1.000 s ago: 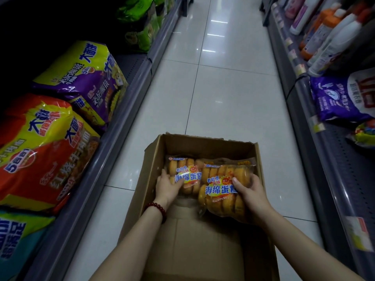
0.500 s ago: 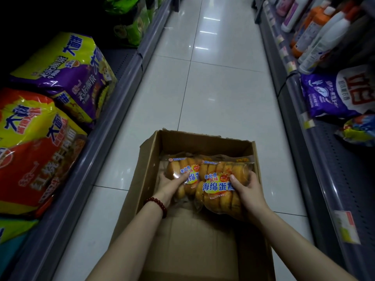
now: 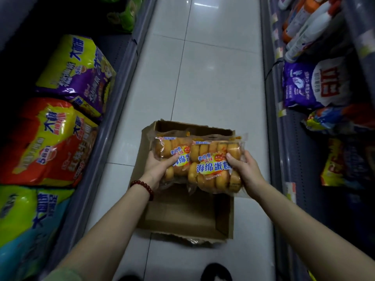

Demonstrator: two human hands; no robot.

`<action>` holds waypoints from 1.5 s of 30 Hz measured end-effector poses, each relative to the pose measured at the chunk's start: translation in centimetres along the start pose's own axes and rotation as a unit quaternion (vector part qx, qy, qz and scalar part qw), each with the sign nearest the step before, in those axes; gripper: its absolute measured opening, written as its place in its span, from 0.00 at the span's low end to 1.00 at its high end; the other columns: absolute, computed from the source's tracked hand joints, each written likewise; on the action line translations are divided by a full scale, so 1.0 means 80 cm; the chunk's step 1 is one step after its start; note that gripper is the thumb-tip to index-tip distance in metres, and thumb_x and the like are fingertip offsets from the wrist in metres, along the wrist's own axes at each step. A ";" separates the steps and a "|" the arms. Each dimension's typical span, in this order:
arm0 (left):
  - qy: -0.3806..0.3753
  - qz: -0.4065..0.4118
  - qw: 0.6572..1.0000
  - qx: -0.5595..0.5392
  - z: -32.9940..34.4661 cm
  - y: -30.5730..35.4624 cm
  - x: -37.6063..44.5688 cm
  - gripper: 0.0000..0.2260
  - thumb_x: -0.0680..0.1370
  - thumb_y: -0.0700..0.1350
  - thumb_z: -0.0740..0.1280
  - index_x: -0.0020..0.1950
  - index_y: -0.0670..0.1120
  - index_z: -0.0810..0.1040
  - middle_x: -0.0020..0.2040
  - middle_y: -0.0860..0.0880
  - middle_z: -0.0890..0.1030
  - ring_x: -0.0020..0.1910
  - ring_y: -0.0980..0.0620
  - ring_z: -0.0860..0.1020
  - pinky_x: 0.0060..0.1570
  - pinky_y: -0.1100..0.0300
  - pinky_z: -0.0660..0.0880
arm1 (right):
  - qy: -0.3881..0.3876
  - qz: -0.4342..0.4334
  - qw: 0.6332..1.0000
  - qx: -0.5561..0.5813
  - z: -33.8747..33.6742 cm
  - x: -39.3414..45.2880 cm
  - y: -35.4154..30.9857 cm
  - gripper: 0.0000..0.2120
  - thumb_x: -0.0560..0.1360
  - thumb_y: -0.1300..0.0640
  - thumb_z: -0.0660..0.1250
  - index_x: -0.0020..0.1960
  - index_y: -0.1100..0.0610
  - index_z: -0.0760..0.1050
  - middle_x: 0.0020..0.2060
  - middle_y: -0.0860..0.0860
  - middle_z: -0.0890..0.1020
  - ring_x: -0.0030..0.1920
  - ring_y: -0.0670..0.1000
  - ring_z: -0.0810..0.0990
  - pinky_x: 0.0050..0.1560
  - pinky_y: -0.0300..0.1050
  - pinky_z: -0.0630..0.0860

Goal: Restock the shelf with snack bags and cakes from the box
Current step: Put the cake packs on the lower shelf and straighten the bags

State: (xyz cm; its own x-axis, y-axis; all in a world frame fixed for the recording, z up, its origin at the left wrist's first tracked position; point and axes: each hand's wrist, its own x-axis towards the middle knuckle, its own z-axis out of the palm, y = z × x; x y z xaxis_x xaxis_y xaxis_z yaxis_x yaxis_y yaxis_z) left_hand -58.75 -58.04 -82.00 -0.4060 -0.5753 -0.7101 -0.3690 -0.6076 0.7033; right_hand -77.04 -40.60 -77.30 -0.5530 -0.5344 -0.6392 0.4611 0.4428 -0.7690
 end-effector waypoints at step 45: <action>0.322 0.255 0.845 -0.342 -0.215 0.379 -0.892 0.19 0.74 0.34 0.68 0.59 0.52 0.73 0.53 0.43 0.81 0.51 0.43 0.81 0.45 0.47 0.79 | -0.507 -0.139 0.822 -0.219 0.323 -0.669 -0.598 0.26 0.66 0.56 0.77 0.62 0.54 0.73 0.55 0.54 0.82 0.52 0.55 0.84 0.52 0.55 0.81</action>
State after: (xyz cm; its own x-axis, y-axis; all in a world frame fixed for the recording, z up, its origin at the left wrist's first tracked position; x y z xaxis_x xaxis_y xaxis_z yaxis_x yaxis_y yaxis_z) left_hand -26.58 -44.87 -10.59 0.2551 -0.9028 -0.3463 0.3757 -0.2374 0.8958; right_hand -51.58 -51.75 -6.24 0.3714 -0.8853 -0.2798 -0.0020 0.3006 -0.9537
